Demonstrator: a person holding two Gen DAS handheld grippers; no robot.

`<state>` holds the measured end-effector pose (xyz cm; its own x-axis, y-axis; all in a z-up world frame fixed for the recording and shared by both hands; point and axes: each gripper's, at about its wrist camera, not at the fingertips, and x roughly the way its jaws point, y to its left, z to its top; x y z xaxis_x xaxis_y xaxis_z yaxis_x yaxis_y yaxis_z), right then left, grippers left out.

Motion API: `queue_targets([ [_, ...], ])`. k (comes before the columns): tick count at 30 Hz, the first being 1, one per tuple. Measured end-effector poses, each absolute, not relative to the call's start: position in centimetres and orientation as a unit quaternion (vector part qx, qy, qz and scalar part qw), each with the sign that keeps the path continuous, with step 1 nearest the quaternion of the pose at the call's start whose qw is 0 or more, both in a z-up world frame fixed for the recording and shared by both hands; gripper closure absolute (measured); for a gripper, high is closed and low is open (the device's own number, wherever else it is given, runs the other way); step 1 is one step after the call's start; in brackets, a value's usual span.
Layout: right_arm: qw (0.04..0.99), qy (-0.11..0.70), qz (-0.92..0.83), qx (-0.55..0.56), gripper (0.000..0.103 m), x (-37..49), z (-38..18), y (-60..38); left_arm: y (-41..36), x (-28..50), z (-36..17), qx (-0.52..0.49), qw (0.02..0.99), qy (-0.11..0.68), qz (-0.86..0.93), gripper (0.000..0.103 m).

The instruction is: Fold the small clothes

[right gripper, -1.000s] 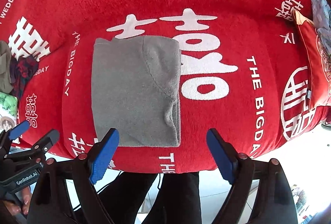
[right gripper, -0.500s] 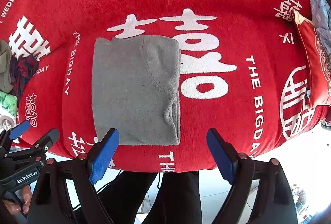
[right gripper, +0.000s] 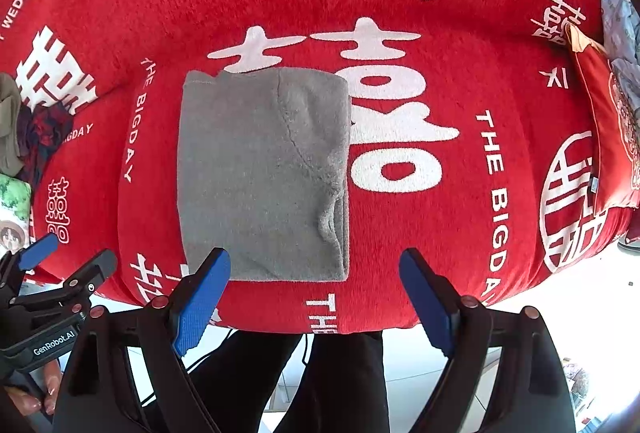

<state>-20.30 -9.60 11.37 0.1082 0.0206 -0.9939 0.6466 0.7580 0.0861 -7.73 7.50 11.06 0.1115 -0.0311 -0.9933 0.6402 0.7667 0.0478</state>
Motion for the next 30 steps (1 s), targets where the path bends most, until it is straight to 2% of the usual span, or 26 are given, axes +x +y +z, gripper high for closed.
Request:
queue_targets([
  [30, 0.697, 0.639, -0.215, 0.246, 0.015, -19.37, 11.22, -8.96, 8.28, -6.80, 10.97, 0.225, 0.716, 0.623, -0.220, 0.000],
])
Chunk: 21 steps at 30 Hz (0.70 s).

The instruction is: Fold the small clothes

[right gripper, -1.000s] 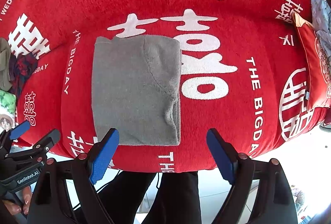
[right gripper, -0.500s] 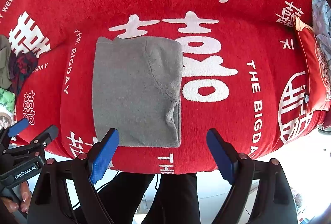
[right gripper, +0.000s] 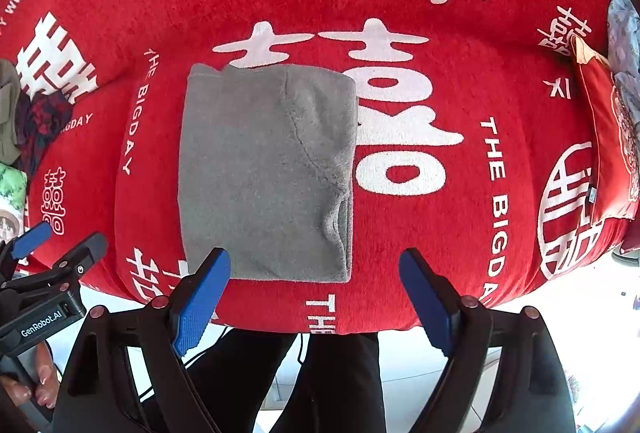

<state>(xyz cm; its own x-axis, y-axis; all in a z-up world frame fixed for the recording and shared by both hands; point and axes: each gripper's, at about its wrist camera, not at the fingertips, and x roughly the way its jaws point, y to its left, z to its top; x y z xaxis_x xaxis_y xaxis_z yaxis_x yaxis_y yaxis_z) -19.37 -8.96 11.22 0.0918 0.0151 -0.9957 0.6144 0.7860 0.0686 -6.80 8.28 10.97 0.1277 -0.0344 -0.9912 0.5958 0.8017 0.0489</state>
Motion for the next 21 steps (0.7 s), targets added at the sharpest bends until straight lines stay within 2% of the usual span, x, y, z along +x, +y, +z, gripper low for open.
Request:
queue_targets([
  [21, 0.698, 0.639, -0.212, 0.246, 0.015, -19.20, 11.11, -8.90, 8.05, -6.61, 10.67, 0.222, 0.715, 0.627, -0.215, 0.000],
])
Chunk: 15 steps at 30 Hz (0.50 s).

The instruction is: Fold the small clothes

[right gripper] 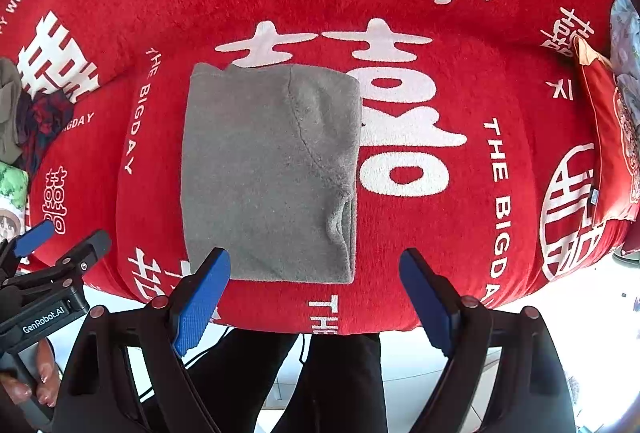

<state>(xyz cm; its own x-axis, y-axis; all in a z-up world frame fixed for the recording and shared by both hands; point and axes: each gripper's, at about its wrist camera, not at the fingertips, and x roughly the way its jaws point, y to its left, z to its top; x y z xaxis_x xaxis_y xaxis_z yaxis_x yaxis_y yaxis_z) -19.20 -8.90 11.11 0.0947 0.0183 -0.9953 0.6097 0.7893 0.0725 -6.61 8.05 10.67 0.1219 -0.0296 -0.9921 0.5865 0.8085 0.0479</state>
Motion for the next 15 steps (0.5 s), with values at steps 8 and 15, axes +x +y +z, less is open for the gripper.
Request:
queue_targets([
  [8, 0.697, 0.640, -0.210, 0.244, 0.015, -19.04, 11.04, -8.78, 8.13, -6.67, 10.62, 0.222, 0.717, 0.626, -0.211, 0.000],
  [15, 0.698, 0.640, -0.210, 0.243, 0.015, -19.01, 11.04, -8.72, 8.00, -6.75, 10.53, 0.229, 0.718, 0.623, -0.209, 0.000],
])
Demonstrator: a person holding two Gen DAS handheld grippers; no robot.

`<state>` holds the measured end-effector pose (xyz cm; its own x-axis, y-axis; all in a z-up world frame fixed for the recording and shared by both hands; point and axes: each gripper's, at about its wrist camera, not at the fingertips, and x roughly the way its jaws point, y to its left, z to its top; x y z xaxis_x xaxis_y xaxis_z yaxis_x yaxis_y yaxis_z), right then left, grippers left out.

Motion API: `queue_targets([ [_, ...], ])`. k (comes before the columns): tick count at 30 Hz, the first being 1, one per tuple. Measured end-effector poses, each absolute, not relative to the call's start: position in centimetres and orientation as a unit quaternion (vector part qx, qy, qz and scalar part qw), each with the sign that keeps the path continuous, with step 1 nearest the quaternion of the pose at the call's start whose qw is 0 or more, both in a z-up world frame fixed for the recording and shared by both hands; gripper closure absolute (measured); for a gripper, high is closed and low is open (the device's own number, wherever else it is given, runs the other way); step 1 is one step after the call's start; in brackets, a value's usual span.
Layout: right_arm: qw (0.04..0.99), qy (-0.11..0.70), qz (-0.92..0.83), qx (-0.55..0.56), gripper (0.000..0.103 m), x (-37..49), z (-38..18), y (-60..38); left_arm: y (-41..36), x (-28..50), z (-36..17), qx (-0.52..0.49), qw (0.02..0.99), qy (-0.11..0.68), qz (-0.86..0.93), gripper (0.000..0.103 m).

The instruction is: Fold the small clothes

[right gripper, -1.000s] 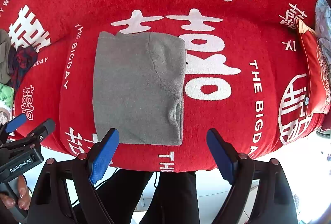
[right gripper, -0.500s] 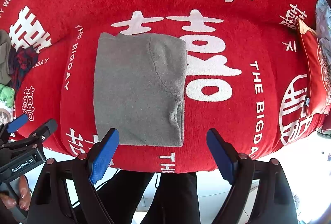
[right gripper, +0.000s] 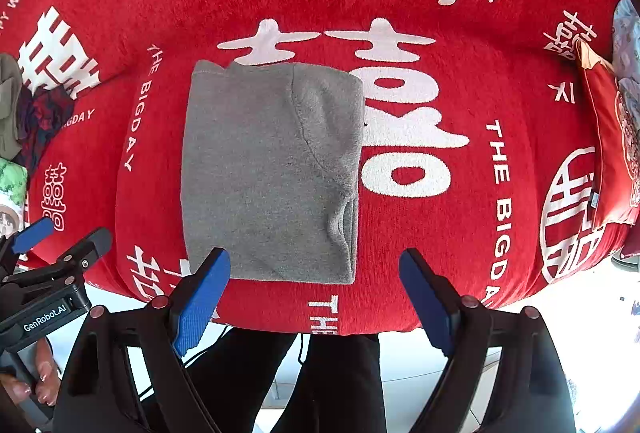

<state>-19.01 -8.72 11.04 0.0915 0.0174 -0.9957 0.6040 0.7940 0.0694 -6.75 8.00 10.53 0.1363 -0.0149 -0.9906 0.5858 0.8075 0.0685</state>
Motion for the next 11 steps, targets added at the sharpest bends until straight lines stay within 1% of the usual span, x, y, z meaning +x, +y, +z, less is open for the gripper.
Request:
queue_targets([
  [5, 0.698, 0.640, -0.211, 0.242, 0.015, -19.02, 11.02, -8.73, 8.05, -6.74, 10.54, 0.224, 0.720, 0.623, -0.207, 0.000],
  [11, 0.697, 0.641, -0.210, 0.243, 0.015, -19.13, 10.81, -8.65, 7.97, -6.94, 11.21, 0.230, 0.732, 0.604, -0.217, 0.000],
])
